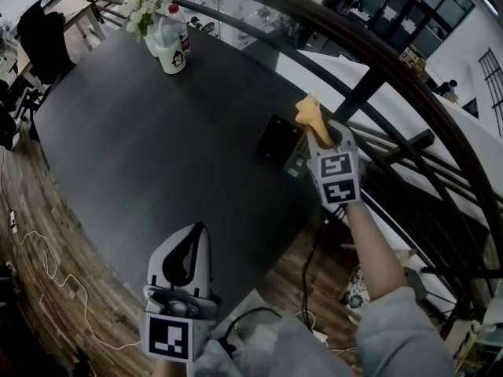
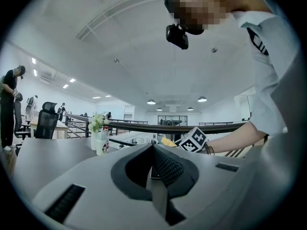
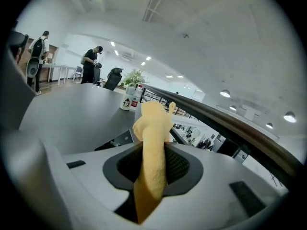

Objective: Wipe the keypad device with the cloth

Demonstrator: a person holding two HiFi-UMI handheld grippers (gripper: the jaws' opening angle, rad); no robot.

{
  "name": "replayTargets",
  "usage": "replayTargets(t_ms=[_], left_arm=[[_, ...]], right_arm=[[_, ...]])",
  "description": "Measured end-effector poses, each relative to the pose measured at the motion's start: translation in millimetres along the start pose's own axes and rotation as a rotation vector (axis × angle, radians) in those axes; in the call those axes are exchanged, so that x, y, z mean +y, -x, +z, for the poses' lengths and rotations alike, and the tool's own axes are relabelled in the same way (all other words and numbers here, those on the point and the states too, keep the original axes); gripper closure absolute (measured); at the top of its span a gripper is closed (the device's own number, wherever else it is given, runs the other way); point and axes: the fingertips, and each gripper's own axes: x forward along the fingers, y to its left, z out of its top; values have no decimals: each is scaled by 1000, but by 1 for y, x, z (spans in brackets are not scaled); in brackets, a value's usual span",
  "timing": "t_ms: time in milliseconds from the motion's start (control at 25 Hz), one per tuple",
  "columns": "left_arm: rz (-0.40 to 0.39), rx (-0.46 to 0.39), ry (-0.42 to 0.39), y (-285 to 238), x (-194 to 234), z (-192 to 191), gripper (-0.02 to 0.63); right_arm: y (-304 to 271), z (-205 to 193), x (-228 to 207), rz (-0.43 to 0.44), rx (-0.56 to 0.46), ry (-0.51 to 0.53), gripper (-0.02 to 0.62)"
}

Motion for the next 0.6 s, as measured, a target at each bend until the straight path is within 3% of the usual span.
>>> replayTargets(t_ms=[600], left_arm=[[23, 7, 3, 3, 1, -2, 598]], right_arm=[[-54, 16, 31, 173, 93, 251, 492]])
